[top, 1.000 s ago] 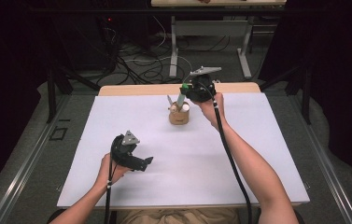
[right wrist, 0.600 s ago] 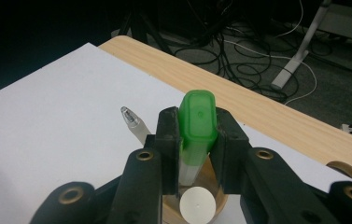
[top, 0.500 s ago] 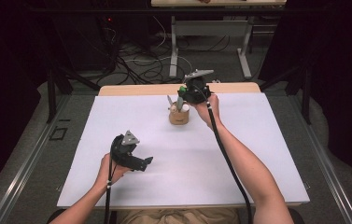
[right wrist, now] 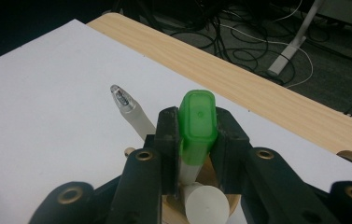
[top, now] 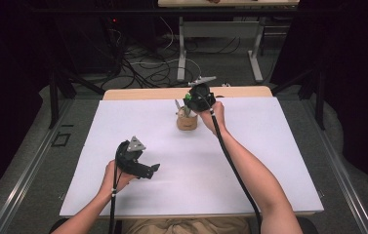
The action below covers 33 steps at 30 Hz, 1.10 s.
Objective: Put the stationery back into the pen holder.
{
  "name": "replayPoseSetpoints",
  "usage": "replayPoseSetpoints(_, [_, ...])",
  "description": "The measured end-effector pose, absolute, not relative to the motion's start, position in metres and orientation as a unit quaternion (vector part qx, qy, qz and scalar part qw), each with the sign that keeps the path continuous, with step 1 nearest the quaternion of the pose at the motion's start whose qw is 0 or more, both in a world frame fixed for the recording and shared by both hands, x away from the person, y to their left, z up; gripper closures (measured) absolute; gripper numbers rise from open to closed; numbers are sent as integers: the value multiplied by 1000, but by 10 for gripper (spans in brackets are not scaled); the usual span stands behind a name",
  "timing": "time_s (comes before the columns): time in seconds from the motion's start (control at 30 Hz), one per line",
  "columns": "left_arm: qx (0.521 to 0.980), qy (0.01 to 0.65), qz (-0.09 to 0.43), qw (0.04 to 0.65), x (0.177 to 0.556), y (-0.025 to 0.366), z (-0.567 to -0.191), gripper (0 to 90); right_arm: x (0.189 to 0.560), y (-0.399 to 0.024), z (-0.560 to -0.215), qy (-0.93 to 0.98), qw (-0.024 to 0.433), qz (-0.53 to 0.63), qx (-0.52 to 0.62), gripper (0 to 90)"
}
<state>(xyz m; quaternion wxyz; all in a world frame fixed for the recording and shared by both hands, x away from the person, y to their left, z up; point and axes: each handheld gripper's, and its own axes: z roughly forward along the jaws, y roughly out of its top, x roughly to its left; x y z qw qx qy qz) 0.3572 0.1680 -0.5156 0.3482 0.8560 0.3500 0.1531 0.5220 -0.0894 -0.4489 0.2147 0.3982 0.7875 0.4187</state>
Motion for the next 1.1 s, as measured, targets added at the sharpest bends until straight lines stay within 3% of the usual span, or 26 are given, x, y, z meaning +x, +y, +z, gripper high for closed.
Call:
replayPoseSetpoints(0.7, [857, 348, 153, 348, 356, 167, -516, 3, 529, -85, -463, 800, 211, 385, 407, 732])
replayPoseSetpoints(1.1, [856, 348, 156, 350, 356, 168, -515, 3, 518, -97, -448, 801, 200, 401, 397, 501])
